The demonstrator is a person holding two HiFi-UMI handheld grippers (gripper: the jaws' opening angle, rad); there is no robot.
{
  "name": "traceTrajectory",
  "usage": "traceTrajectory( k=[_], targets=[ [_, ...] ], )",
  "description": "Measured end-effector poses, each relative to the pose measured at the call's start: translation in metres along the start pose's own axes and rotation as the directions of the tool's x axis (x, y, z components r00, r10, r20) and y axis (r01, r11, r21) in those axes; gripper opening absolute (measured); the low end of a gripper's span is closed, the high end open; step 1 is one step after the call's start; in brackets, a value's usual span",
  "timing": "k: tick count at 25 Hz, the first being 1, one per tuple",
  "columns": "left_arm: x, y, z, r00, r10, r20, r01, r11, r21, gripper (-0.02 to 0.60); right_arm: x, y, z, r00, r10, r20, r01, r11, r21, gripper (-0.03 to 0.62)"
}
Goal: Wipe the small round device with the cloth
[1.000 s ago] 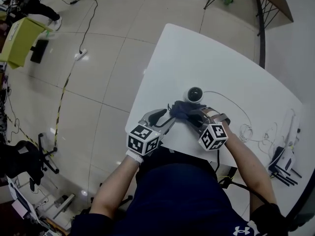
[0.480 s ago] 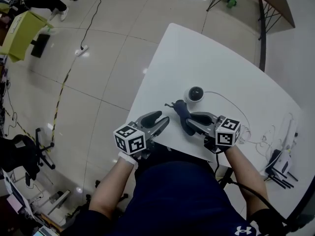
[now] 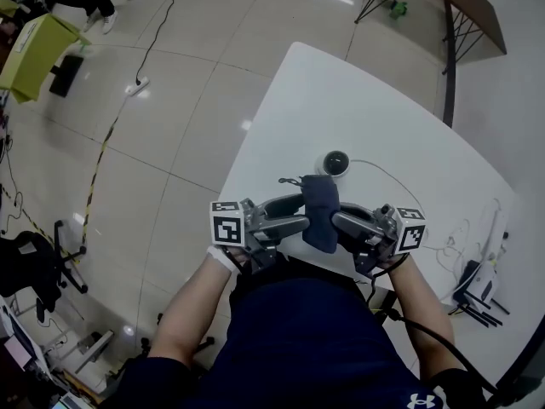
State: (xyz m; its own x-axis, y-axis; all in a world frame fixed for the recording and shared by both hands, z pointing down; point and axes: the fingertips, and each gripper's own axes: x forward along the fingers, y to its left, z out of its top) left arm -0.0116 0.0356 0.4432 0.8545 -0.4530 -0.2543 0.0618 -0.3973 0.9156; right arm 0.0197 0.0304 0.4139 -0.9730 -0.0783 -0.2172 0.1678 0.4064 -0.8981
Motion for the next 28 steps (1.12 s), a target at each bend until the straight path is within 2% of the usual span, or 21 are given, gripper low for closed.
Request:
traceTrajectory(
  k=[2, 3, 5, 6, 8, 9, 12, 16, 19, 20, 21, 22, 23, 25, 26, 28],
  targets=[
    [0.009, -0.018, 0.004, 0.992, -0.127, 0.004, 0.127, 0.991, -0.039, 0.399, 0.002, 0.009, -0.001, 0.999, 0.053, -0.005, -0.053, 0.998, 0.024, 0.066],
    [0.012, -0.024, 0.005, 0.986, -0.164, -0.003, 0.164, 0.985, -0.044, 0.392, 0.001, 0.010, -0.001, 0.998, 0.069, -0.004, -0.068, 0.997, 0.035, 0.066],
    [0.017, -0.030, 0.004, 0.981, -0.193, -0.022, 0.192, 0.981, -0.040, 0.344, -0.001, 0.010, -0.001, 0.997, 0.075, 0.006, -0.076, 0.996, 0.049, 0.066],
    [0.019, -0.030, 0.004, 0.981, -0.191, -0.027, 0.190, 0.981, -0.035, 0.300, -0.003, 0.007, -0.001, 0.998, 0.068, 0.015, -0.069, 0.996, 0.054, 0.066],
    [0.020, -0.026, 0.005, 0.987, -0.161, -0.024, 0.160, 0.987, -0.018, 0.161, -0.007, 0.000, 0.002, 0.998, 0.047, 0.039, -0.049, 0.997, 0.062, 0.066],
    [0.020, -0.023, 0.005, 0.990, -0.139, -0.025, 0.139, 0.990, -0.007, 0.114, -0.010, -0.004, 0.003, 0.998, 0.037, 0.050, -0.040, 0.997, 0.066, 0.066],
    [0.018, -0.016, 0.001, 0.996, -0.080, -0.051, 0.081, 0.996, 0.024, 0.076, -0.015, -0.013, 0.001, 0.998, 0.013, 0.055, -0.017, 0.997, 0.072, 0.067],
    [0.017, -0.009, -0.001, 0.996, 0.012, -0.087, -0.006, 0.997, 0.071, 0.063, -0.022, -0.025, -0.001, 0.997, -0.048, 0.058, 0.045, 0.998, 0.051, 0.085],
    [0.010, -0.001, 0.011, 0.986, 0.144, -0.081, -0.128, 0.975, 0.180, 0.061, -0.029, -0.039, 0.004, 0.985, -0.152, 0.082, 0.151, 0.988, 0.016, 0.129],
    [0.006, 0.004, 0.018, 0.977, 0.199, -0.071, -0.179, 0.957, 0.229, 0.062, -0.033, -0.045, 0.006, 0.975, -0.199, 0.094, 0.200, 0.980, 0.002, 0.133],
    [0.002, 0.011, 0.025, 0.963, 0.261, -0.063, -0.232, 0.929, 0.289, 0.061, -0.037, -0.051, 0.010, 0.963, -0.247, 0.109, 0.250, 0.968, -0.014, 0.133],
    [-0.002, 0.020, 0.030, 0.942, 0.330, -0.064, -0.287, 0.887, 0.362, 0.061, -0.043, -0.057, 0.013, 0.948, -0.291, 0.129, 0.297, 0.955, -0.027, 0.133],
    [-0.004, 0.030, 0.033, 0.909, 0.409, -0.077, -0.335, 0.830, 0.447, 0.061, -0.049, -0.061, 0.017, 0.932, -0.327, 0.154, 0.336, 0.941, -0.035, 0.133],
    [-0.004, 0.049, 0.031, 0.824, 0.552, -0.128, -0.366, 0.690, 0.624, 0.061, -0.060, -0.065, 0.024, 0.905, -0.372, 0.208, 0.388, 0.921, -0.038, 0.131],
    [-0.001, 0.056, 0.027, 0.784, 0.600, -0.157, -0.337, 0.625, 0.705, 0.062, -0.065, -0.065, 0.027, 0.894, -0.383, 0.233, 0.401, 0.915, -0.034, 0.124],
    [0.011, 0.064, 0.013, 0.724, 0.655, -0.214, -0.214, 0.509, 0.834, 0.063, -0.071, -0.064, 0.031, 0.875, -0.397, 0.276, 0.419, 0.907, -0.026, 0.107]
  ],
)
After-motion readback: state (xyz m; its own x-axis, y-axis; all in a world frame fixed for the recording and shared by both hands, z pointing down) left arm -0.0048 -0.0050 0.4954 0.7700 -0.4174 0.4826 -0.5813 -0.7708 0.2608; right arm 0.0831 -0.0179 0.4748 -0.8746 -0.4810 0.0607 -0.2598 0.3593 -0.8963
